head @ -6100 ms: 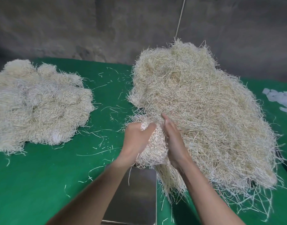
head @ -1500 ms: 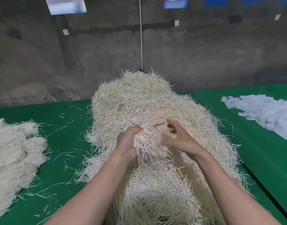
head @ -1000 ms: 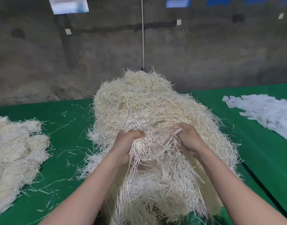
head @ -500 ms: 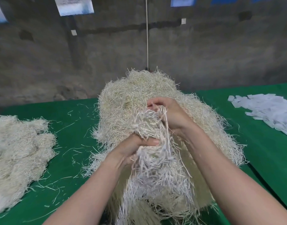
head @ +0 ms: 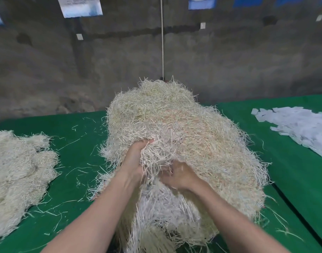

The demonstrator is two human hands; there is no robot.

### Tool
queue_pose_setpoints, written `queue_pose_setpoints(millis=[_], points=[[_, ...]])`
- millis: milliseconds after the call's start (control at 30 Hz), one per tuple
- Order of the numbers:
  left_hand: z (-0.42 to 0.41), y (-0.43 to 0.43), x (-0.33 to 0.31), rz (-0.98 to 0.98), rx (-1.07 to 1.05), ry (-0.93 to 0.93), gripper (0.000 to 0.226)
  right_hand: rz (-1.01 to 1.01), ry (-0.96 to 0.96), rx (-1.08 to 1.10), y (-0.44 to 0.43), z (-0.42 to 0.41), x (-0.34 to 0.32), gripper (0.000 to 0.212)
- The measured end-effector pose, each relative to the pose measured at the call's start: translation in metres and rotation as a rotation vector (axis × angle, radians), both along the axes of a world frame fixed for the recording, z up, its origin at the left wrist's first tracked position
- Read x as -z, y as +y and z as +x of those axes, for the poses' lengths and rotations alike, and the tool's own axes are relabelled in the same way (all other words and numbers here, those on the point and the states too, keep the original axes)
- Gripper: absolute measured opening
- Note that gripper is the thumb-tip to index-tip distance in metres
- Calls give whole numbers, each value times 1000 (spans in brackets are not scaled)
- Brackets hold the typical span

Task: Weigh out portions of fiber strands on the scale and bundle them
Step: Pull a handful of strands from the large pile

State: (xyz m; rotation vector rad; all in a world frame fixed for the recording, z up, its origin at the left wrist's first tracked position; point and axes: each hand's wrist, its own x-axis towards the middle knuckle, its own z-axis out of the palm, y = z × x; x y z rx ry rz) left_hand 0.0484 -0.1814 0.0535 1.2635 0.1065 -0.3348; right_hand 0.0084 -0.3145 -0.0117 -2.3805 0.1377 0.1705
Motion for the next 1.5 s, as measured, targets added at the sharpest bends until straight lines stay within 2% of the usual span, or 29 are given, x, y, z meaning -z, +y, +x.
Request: queue_pose_setpoints(millis=[100, 167, 267, 400, 500, 600, 667, 733, 767, 867, 933, 1000, 1133, 1200, 1267, 1367, 1400, 1433, 1500], points=[[2, 9, -4, -67, 3, 3, 5, -262, 62, -4, -5, -10, 40, 56], [6, 15, -6, -71, -18, 14, 9, -339, 156, 6, -21, -18, 58, 51], [7, 21, -10, -20, -71, 0, 9, -382, 184, 53, -41, -23, 62, 43], [9, 28, -24, -172, -61, -60, 6, -433, 178, 42, -51, -20, 53, 36], [9, 32, -30, -19, -108, -120, 7, -412, 122, 52, -45, -18, 36, 37], [-4, 27, -38, -4, -57, -169, 55, -251, -21, 29, -36, -11, -9, 27], [-7, 24, -40, -22, -51, -172, 70, -172, -119, -22, -26, -8, -35, 25], [-7, 21, -42, -77, -48, -153, 54, -44, -184, -97, -7, -7, -45, 22], [-7, 19, -44, -115, -41, -134, 40, -16, -198, -144, 5, -5, -42, 30], [-6, 16, -54, -203, -4, -131, 7, -125, -100, -213, 37, -2, -6, 43], [-5, 19, -57, -208, -33, -145, 20, -300, -20, -144, 33, -5, 26, 43], [-7, 26, -61, -147, -107, -174, 11, -416, 85, -78, 14, -15, 51, 43], [-6, 38, -70, -155, -173, -219, 15, -479, 236, -29, -18, -31, 66, 41], [-7, 38, -75, -154, -160, -217, 9, -423, 237, -92, -18, -31, 45, 45], [-5, 38, -74, -139, -127, -200, 18, -356, 192, -174, -19, -28, 8, 47], [-8, 40, -71, -92, -147, -205, 19, -239, -8, -123, -20, -24, -57, 37], [-9, 39, -73, -78, -143, -208, 16, -212, -99, -88, -19, -23, -76, 46], [-10, 38, -73, -77, -131, -214, 17, -178, -197, -81, -14, -20, -92, 68], [-12, 36, -76, -89, -78, -187, 21, 19, -315, -169, 5, -13, -114, 120]])
